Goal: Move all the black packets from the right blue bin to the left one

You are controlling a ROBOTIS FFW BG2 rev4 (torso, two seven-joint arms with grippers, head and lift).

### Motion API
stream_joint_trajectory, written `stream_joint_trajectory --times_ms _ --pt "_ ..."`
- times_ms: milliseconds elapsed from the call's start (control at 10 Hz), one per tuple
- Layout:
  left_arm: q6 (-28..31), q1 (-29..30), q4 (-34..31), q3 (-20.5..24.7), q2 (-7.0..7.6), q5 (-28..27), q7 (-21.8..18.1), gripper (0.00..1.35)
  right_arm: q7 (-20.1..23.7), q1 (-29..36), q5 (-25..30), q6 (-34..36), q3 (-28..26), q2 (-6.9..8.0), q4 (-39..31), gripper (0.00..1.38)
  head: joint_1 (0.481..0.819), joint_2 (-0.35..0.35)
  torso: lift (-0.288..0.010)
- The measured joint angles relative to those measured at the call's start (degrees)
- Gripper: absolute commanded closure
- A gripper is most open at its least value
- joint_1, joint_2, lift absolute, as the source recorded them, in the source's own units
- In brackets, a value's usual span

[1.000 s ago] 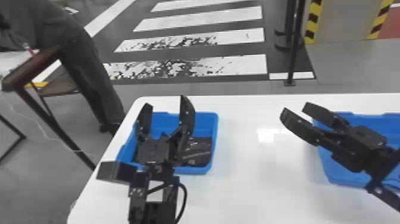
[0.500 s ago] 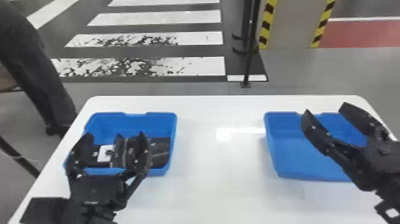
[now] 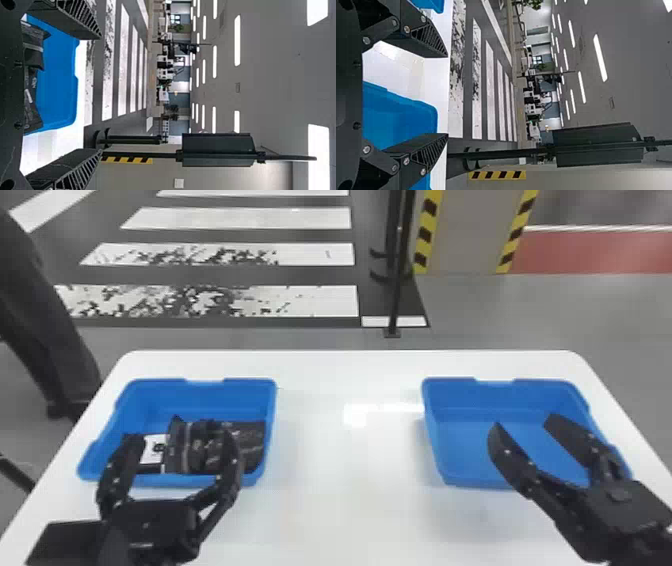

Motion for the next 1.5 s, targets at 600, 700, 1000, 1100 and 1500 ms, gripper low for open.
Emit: stream_joint_trajectory --times_ms 600,700,1000,1100,1500 --pt "-0.93 -0.15 -0.20 -0.67 0.15 2.32 0.00 0.00 0.00 0.13 0.35 -0.18 -0.01 0.35 -0.24 0.37 0.695 0.016 -0.140" --pt "-0.93 -0.07 -0.20 -0.64 0.14 2.76 0.00 0.00 0.00 0.16 0.28 -0.25 -0.01 0.38 -0.33 0.37 0.695 0.016 -0.140" --pt "-0.97 -0.05 -0.20 -0.65 0.10 3.40 0.00 0.00 -0.15 0.41 -0.06 -0.28 -0.01 0.42 -0.63 0.37 0.695 0.019 -0.140" --pt "-1.01 -0.05 -0.20 -0.67 0.14 3.50 -0.04 0.00 -0.26 0.53 -0.09 -0.28 -0.07 0.42 -0.82 0.37 0.695 0.018 -0.140" --pt "-0.87 0.09 -0.26 -0.70 0.15 4.20 -0.33 0.00 -0.30 0.81 -0.22 -0.55 -0.36 0.49 -1.32 0.38 0.695 0.016 -0.140"
